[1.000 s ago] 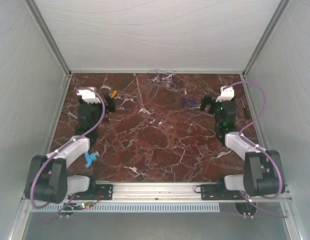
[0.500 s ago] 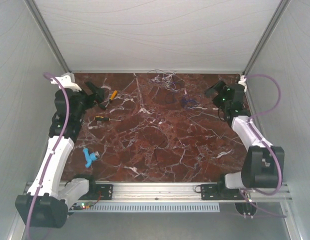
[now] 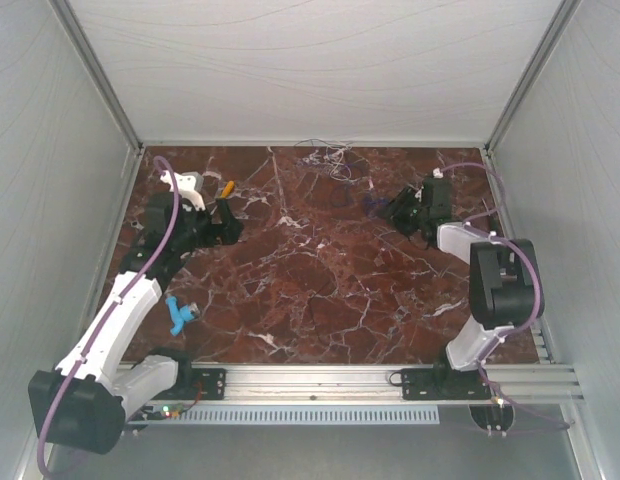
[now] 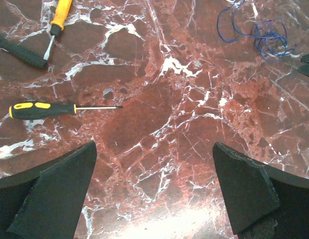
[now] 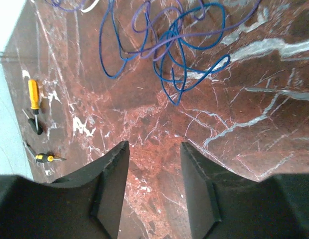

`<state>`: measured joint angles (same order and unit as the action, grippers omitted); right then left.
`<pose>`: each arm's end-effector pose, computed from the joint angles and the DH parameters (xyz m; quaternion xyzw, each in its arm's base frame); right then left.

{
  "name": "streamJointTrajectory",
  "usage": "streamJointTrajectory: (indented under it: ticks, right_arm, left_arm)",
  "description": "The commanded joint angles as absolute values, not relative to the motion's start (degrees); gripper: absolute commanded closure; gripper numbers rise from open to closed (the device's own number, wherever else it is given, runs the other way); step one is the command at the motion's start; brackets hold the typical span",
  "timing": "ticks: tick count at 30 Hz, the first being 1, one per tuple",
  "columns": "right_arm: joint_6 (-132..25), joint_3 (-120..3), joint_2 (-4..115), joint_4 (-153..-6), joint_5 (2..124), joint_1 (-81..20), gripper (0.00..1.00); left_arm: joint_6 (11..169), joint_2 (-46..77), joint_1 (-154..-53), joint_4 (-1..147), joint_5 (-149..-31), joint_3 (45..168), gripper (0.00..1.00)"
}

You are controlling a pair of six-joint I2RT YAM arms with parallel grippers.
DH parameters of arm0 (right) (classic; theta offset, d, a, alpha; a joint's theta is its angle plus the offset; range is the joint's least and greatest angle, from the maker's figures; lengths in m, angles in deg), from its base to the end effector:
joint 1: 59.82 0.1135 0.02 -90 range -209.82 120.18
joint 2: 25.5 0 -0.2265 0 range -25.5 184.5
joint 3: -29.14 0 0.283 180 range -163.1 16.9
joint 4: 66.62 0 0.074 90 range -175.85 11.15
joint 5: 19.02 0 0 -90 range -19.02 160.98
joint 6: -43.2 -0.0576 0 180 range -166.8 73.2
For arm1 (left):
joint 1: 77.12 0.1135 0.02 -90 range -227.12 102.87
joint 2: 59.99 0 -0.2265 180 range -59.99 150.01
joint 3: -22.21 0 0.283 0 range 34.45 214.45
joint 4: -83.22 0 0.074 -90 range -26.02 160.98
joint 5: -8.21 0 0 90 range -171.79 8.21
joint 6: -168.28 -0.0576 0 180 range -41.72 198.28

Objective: Zip-tie the wires
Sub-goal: Untie the cable at the center of the board.

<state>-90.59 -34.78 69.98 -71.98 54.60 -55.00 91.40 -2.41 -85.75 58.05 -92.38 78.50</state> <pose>0.3834 0.0486 0.1132 0.2354 0.8560 0.2982 0.3506 0.2935 -0.0552 0.2401 0.0154 0.8478 -0.1760 0.5000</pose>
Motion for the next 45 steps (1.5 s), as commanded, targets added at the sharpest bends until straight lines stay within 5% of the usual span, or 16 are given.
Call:
streamJointTrajectory:
  ticks: [1, 22, 27, 32, 45]
  right_arm:
    - [-92.35, -37.52, 74.21, -68.06, 55.22, -52.99, 0.60]
    - [-92.26, -39.72, 85.01, -62.28, 62.12, -51.25, 0.68]
    - [-91.54, -41.17, 86.45, -62.53, 62.73, -51.34, 0.91]
    - [-91.00, -41.35, 86.56, -61.78, 62.53, -51.31, 1.00]
    - [-85.46, -46.39, 77.44, -72.93, 54.79, -49.38, 1.00]
  left_arm:
    - [89.24, -3.45, -85.77, 58.06, -92.86, 80.48, 0.00]
    - [89.27, -2.98, -86.00, 58.08, -94.49, 80.07, 0.00]
    - [89.28, -2.62, -86.01, 58.18, -94.55, 79.98, 0.00]
    - [89.27, -2.43, -86.06, 58.15, -94.61, 79.98, 0.00]
    - [89.10, -2.03, -86.10, 58.14, -95.09, 79.98, 0.01]
